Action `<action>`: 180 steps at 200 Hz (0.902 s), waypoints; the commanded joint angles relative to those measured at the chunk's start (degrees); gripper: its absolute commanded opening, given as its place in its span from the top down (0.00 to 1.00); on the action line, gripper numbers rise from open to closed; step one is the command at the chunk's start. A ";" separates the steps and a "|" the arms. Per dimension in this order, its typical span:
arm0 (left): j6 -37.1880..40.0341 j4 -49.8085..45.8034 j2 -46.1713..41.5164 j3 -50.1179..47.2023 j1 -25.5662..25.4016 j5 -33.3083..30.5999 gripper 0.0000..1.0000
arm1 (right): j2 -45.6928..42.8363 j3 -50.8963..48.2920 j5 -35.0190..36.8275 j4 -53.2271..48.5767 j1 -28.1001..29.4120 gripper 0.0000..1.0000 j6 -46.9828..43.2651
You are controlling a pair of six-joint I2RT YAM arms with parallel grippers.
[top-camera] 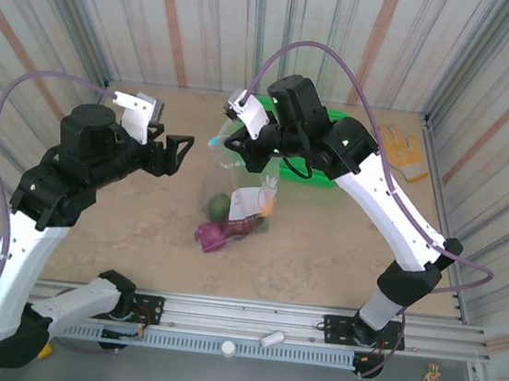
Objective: Place the food in the zip-top bag and seal the zipper
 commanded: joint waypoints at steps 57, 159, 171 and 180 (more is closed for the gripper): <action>2.64 15.72 -2.59 -14.98 -0.48 15.86 0.22 | 5.98 -1.12 3.11 -3.35 -2.08 1.00 11.66; 12.42 36.50 -6.65 -34.57 -0.45 22.00 0.50 | -5.75 -22.29 -11.48 13.11 -2.90 1.00 6.26; 14.22 39.86 -6.71 -36.33 -0.50 25.09 0.59 | -6.49 -23.39 -12.94 13.61 -2.89 1.00 5.78; 14.68 42.21 -6.90 -37.71 -0.48 27.05 0.62 | -6.86 -24.00 -13.27 13.85 -2.83 1.00 5.76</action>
